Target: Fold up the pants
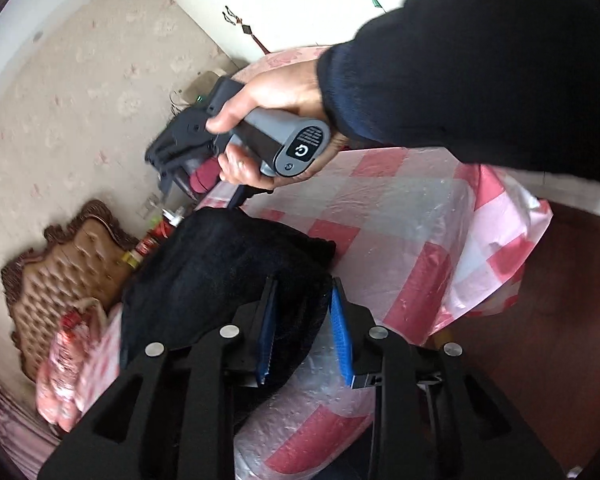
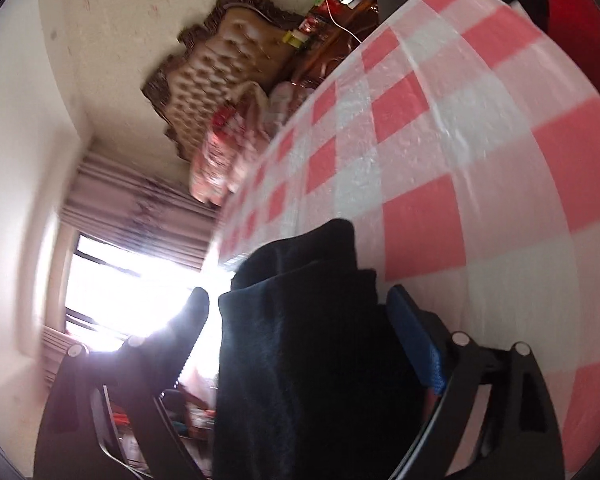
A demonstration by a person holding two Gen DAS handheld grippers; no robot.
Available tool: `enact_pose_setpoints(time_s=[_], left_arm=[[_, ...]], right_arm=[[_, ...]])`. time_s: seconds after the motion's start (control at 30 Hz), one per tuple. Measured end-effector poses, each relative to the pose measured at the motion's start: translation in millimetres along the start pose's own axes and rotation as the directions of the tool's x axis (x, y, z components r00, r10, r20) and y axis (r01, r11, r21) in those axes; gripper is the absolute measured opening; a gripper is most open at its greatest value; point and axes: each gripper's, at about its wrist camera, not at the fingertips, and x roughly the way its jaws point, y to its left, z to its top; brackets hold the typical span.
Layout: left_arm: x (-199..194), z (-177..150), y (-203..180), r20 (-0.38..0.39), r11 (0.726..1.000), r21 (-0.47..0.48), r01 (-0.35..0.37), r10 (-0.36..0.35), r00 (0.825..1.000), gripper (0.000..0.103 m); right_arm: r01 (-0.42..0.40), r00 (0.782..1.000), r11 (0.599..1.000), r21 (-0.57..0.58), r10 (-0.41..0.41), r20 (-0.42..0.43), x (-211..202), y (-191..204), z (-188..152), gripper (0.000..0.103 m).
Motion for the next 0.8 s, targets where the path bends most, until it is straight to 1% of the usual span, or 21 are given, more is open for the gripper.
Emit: enact_pose_setpoints(time_s=[0.03,0.07,0.1,0.13,0.17,0.2,0.3,0.37,0.4,0.43,0.47,0.5,0.53,0.57,0.6,0.63,0.67,0.7,0.73,0.77,0.8], left_arm=[[2,0,-3,-0.006,1.0,0.013,-0.007,0.007,1.0,0.027],[3,2,-5,-0.007,1.0,0.022,-0.012,0.012,1.0,0.019],[4,2,-7,-0.002,0.999,0.035,-0.031,0.031,1.0,0.013],[4,3,-9,0.006,0.998,0.049,-0.043,0.042,0.999,0.011],[2,5,-11,0.012,0.997,0.057,-0.051,0.05,0.999,0.01],[-1,8,-10,0.023,0.996,0.058,-0.061,0.059,0.998,0.009],[-3,14,-10,0.049,0.995,0.06,-0.076,0.073,0.996,0.009],[-1,16,-12,0.043,0.997,0.056,-0.052,0.05,0.998,0.009],[4,15,-16,0.019,0.998,0.062,-0.025,0.024,1.0,0.009],[7,13,-20,0.012,0.998,0.069,-0.011,0.01,1.0,0.01],[7,11,-21,0.02,0.998,0.065,0.01,-0.011,1.0,0.018],[5,11,-19,0.025,0.998,0.053,0.034,-0.035,0.999,0.038],[1,12,-14,0.035,0.996,0.027,0.082,-0.083,0.996,0.044],[-6,13,-6,0.052,0.991,-0.004,0.132,-0.132,0.99,0.044],[-18,15,7,0.082,0.977,-0.045,0.21,-0.206,0.975,0.045],[-28,16,23,0.108,0.956,-0.089,0.279,-0.269,0.957,0.045],[-37,16,43,0.136,0.924,-0.145,0.353,-0.335,0.932,0.046],[-45,15,75,0.179,0.869,-0.23,0.439,-0.405,0.897,0.046],[-50,11,108,0.223,0.818,-0.303,0.488,-0.437,0.871,0.046],[-52,3,144,0.278,0.764,-0.37,0.529,-0.453,0.847,0.046],[-50,-4,173,0.321,0.725,-0.409,0.554,-0.454,0.831,0.046]], right_arm=[[0.009,1.0,1.0,-0.018,-0.009,-0.013,3,3,1,0.078],[0.04,0.999,0.998,-0.041,-0.041,-0.028,8,7,1,0.058],[0.084,0.995,0.995,-0.059,-0.087,-0.043,12,10,1,0.026],[0.094,0.993,0.993,-0.07,-0.098,-0.061,15,13,1,0.024],[0.101,0.993,0.991,-0.087,-0.105,-0.053,13,17,0,0.021],[0.103,0.993,0.989,-0.11,-0.109,-0.043,10,21,-1,0.02],[0.064,0.998,0.992,-0.112,-0.065,-0.007,-10,25,-3,0.02],[0.071,0.997,0.992,-0.106,-0.071,0.002,-17,20,-4,0.02],[0.082,0.997,0.992,-0.097,-0.083,0.0,-17,17,-2,0.023],[0.107,0.994,0.992,-0.071,-0.107,0.001,-17,9,-1,0.029],[0.131,0.991,0.99,-0.052,-0.131,0.01,-17,4,0,0.045],[0.162,0.987,0.986,-0.039,-0.16,0.031,-21,1,-1,0.051],[0.185,0.981,0.982,-0.039,-0.182,0.072,-32,0,-3,0.052],[0.191,0.977,0.981,-0.04,-0.186,0.106,-42,2,-5,0.054],[0.211,0.966,0.976,-0.043,-0.202,0.163,-61,7,-12,0.055],[0.255,0.949,0.966,-0.047,-0.241,0.204,-76,13,-20,0.055],[0.307,0.927,0.95,-0.053,-0.286,0.242,-89,23,-32,0.055],[0.343,0.909,0.937,-0.06,-0.315,0.274,-100,33,-45,0.055],[0.368,0.894,0.927,-0.068,-0.333,0.298,-108,41,-60,0.055],[0.396,0.88,0.915,-0.073,-0.355,0.316,-113,49,-74,0.055],[0.439,0.856,0.895,-0.078,-0.389,0.341,-116,57,-96,0.055]])
